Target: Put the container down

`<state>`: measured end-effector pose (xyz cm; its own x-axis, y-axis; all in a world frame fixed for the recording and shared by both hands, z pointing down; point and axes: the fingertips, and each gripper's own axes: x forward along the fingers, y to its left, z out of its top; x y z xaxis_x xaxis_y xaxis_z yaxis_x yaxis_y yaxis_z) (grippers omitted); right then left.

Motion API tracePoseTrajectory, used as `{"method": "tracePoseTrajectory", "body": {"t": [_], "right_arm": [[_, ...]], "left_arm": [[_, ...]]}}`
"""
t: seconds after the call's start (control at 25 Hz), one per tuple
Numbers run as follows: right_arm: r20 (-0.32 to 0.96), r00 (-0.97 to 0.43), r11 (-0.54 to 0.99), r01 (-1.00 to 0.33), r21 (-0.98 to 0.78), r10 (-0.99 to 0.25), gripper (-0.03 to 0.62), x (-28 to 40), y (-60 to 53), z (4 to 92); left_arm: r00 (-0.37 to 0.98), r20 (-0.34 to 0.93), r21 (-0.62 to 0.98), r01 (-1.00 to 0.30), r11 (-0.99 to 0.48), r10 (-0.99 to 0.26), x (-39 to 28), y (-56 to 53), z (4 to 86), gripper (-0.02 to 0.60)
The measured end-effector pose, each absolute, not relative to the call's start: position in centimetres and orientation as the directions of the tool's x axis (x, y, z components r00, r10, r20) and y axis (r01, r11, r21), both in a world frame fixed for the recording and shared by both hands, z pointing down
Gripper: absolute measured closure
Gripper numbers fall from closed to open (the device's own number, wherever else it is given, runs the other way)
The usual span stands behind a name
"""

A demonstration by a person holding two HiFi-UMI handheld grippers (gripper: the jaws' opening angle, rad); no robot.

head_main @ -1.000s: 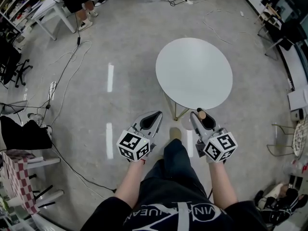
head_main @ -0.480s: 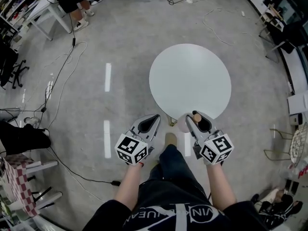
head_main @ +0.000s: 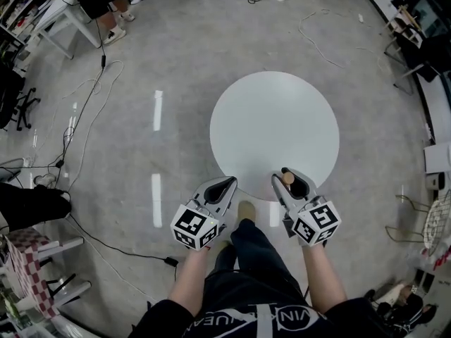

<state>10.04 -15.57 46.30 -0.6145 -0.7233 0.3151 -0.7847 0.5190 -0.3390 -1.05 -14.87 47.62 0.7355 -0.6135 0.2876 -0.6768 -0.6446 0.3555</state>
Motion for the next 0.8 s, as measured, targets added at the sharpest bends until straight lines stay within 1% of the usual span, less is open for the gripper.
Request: {"method": "tracePoseTrajectory", "body": {"t": [0.32, 0.52, 0.8], "right_arm": [[0.342, -0.613, 0.519, -0.788, -0.331, -0.712, 0.462, 12.1, -19.2, 48.4], [0.345, -0.625, 0.532, -0.779, -0.332, -0.700, 0.462, 12.9, -21.6, 49.0], [0.356, -0.628, 0.542, -0.778, -0.318, -0.692, 0.462, 13.7, -23.8, 50.2]], "left_arm": [[0.734, 0.311, 0.386, -0.679, -0.625, -0.604, 0.6, -17.3, 49.6, 0.568], [0.725, 0.350, 0.363, -0.688, -0.628, -0.593, 1.8, -18.8, 50.6, 0.568], [0.730, 0.366, 0.348, -0.683, -0.642, -0.578, 3.7, -20.2, 51.6, 0.568]]}}
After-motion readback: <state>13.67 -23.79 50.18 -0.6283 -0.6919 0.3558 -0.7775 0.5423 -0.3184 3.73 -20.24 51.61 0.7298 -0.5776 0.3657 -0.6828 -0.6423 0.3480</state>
